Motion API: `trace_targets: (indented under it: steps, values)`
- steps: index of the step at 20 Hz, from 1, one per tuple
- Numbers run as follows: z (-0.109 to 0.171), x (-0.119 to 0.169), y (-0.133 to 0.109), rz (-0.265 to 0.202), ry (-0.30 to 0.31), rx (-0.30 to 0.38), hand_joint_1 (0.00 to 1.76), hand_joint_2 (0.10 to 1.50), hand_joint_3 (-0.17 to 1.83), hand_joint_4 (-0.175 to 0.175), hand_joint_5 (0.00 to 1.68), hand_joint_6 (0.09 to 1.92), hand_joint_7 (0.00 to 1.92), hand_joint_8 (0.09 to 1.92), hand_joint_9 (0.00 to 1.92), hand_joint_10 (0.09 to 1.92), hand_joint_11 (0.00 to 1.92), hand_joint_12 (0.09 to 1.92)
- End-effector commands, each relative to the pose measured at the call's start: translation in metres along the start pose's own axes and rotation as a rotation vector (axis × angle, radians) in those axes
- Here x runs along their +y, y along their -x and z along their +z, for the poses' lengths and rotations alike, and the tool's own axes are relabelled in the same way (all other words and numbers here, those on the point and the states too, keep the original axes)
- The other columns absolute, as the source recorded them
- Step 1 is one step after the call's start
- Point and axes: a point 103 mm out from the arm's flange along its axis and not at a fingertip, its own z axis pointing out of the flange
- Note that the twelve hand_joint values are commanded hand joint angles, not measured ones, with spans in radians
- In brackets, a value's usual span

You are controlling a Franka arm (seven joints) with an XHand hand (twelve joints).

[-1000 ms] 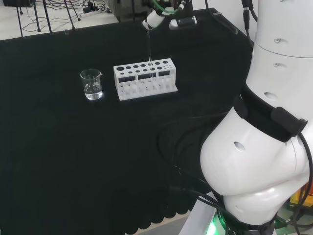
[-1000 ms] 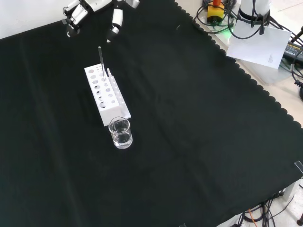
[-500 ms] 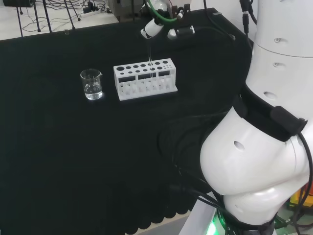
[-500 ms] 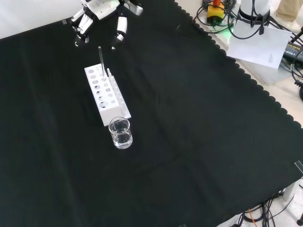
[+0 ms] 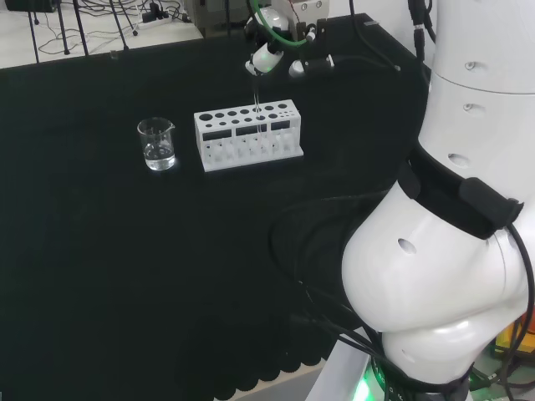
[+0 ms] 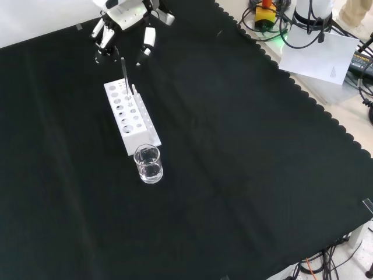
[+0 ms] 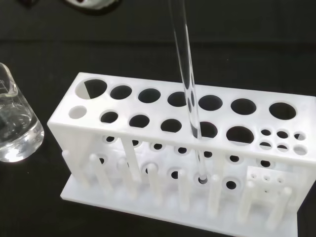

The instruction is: Take the glass rod from the white test tube rack.

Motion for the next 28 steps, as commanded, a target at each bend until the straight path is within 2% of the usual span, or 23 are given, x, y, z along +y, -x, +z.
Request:
trace_targets:
  steps: [1, 3, 5, 9, 16, 20, 22, 24, 28]
  values:
    - [0.011, 0.000, 0.001, -0.026, 0.060, -0.011, 0.86, 0.73, 0.57, -0.175, 0.57, 0.57, 1.04, 0.74, 1.10, 0.74, 0.54, 1.29]
    - [0.011, 0.000, 0.001, -0.033, 0.091, -0.020, 0.93, 0.70, 0.61, -0.175, 0.67, 0.74, 1.16, 0.72, 1.21, 0.74, 0.67, 1.25]
    - [0.011, 0.000, 0.001, -0.039, 0.110, -0.024, 0.97, 0.68, 0.64, -0.175, 0.76, 0.80, 1.26, 0.69, 1.29, 0.73, 0.78, 1.21]
    - [0.013, 0.003, 0.002, -0.049, 0.107, -0.020, 1.02, 0.66, 0.68, -0.175, 0.85, 0.82, 1.35, 0.65, 1.37, 0.71, 0.89, 1.18]
    - [0.018, 0.009, 0.004, -0.038, 0.086, -0.021, 1.03, 0.66, 0.70, -0.175, 0.85, 0.83, 1.37, 0.64, 1.41, 0.71, 0.92, 1.16]
    - [0.014, 0.010, 0.008, -0.035, 0.092, -0.030, 1.08, 0.66, 0.71, -0.175, 0.87, 0.83, 1.38, 0.63, 1.48, 0.66, 1.09, 1.05]
    - [0.013, 0.010, 0.008, -0.034, 0.099, -0.030, 1.14, 0.83, 0.46, -0.175, 0.98, 0.90, 1.40, 0.63, 1.53, 0.63, 1.17, 0.99]
    - [0.013, 0.010, 0.009, -0.037, 0.104, -0.021, 1.16, 0.95, 0.26, -0.175, 1.03, 0.91, 1.42, 0.62, 1.56, 0.61, 1.24, 0.93]
    - [0.013, 0.013, 0.001, -0.047, 0.089, -0.032, 1.17, 1.00, 0.17, -0.175, 1.04, 0.91, 1.43, 0.62, 1.58, 0.61, 1.31, 0.89]
